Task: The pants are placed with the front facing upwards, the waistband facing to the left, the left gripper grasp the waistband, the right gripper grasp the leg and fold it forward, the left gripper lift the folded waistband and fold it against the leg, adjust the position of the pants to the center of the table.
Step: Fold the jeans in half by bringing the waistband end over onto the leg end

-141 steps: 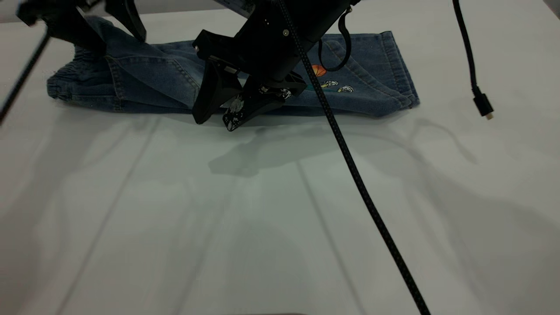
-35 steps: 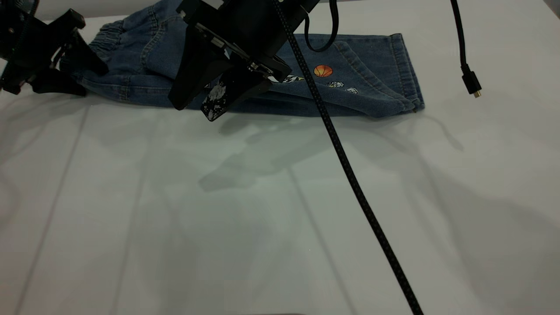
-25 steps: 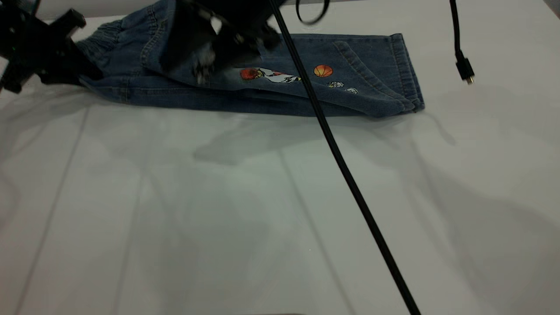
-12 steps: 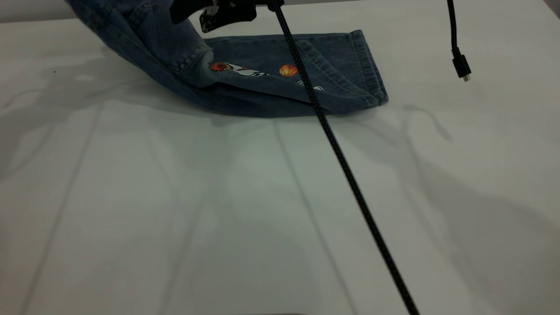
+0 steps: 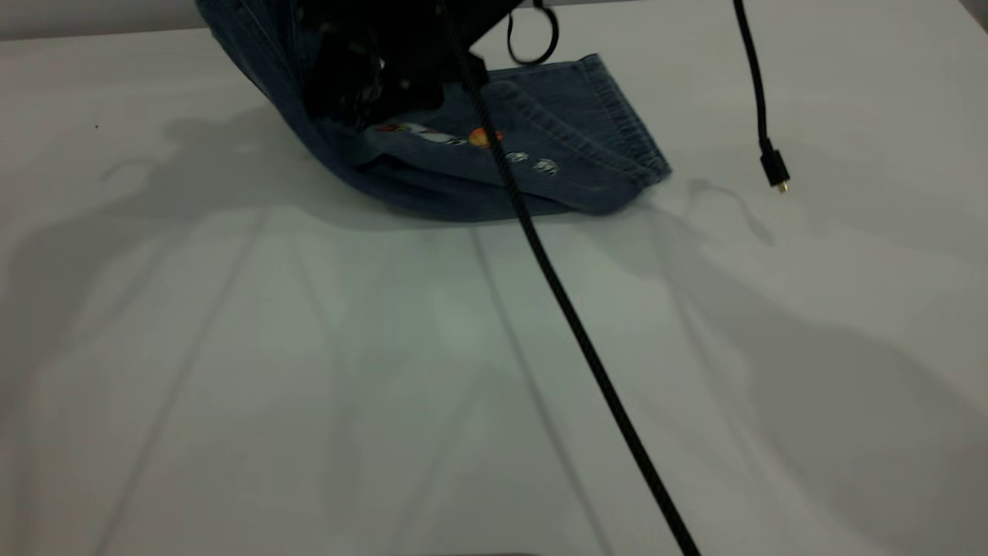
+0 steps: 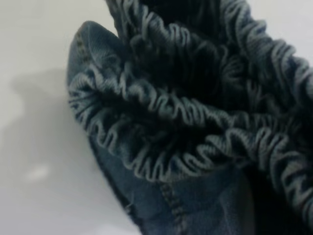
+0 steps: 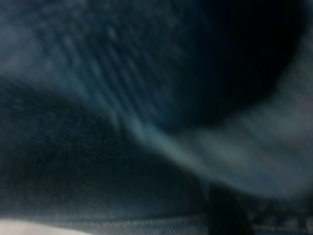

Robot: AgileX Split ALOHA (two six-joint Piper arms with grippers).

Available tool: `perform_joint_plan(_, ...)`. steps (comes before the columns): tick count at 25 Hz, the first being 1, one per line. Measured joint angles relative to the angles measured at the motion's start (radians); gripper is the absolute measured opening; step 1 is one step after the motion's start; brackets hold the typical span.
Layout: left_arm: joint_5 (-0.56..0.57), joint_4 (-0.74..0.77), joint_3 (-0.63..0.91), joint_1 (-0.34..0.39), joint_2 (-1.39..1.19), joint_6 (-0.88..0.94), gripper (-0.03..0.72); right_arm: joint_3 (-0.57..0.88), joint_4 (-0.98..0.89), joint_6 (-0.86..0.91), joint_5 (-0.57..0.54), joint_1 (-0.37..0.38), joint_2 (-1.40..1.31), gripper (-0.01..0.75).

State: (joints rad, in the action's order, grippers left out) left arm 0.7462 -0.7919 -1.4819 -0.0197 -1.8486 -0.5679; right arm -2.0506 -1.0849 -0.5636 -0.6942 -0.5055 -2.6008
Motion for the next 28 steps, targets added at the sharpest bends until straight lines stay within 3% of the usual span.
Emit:
perform_joint_plan(5, -0.004, 0.010, 0.006, -0.057, 0.012, 0.000, 0.096, -0.046, 0.095, -0.018, -0.137, 0.028, 0.015, 0.298)
perform_joint_plan(13, -0.044, 0.009, 0.006, -0.102, 0.013, 0.000, 0.096, -0.144, 0.135, 0.023, -0.258, 0.271, 0.145, 0.298)
perform_joint_plan(22, -0.137, 0.003, 0.006, -0.294, -0.113, 0.000, 0.096, -0.172, 0.100, 0.019, -0.413, 0.382, 0.259, 0.298)
perform_joint_plan(28, -0.262, -0.013, 0.006, -0.399, -0.262, 0.000, 0.096, -0.172, 0.099, 0.017, -0.438, 0.429, 0.309, 0.298)
